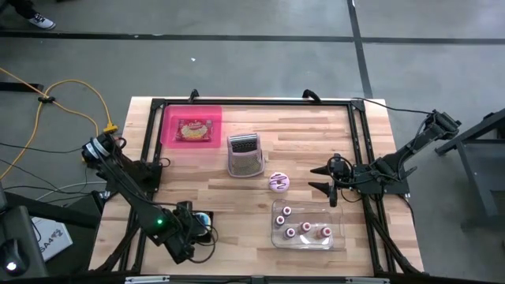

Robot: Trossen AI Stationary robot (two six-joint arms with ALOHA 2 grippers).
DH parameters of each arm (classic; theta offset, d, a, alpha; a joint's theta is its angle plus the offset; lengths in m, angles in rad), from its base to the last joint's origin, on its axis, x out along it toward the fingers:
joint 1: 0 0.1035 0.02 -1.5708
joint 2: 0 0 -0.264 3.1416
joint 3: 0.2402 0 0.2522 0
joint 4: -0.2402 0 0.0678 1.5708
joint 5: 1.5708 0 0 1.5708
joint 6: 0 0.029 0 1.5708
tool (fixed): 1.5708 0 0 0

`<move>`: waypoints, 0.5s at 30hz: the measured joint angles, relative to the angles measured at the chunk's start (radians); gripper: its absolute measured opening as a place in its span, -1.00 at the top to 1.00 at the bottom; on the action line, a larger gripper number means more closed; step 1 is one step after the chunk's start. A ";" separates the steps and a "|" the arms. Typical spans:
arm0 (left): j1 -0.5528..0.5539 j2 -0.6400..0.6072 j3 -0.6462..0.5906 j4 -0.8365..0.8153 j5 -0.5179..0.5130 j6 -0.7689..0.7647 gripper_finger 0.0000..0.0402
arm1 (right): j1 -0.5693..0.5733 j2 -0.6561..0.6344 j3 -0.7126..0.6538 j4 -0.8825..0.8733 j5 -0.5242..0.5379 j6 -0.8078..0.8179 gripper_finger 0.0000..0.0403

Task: Pick & Place Food Item
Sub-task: Put the blue donut into the black bin

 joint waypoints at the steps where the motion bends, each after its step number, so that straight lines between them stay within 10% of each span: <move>1: 0.000 0.006 0.000 -0.005 -0.002 0.007 0.23 | 0.000 0.000 0.000 0.000 0.000 0.000 -0.09; 15: 0.003 0.041 0.000 -0.125 0.103 -0.035 0.23 | 0.000 0.000 -0.001 0.000 0.000 0.001 -0.09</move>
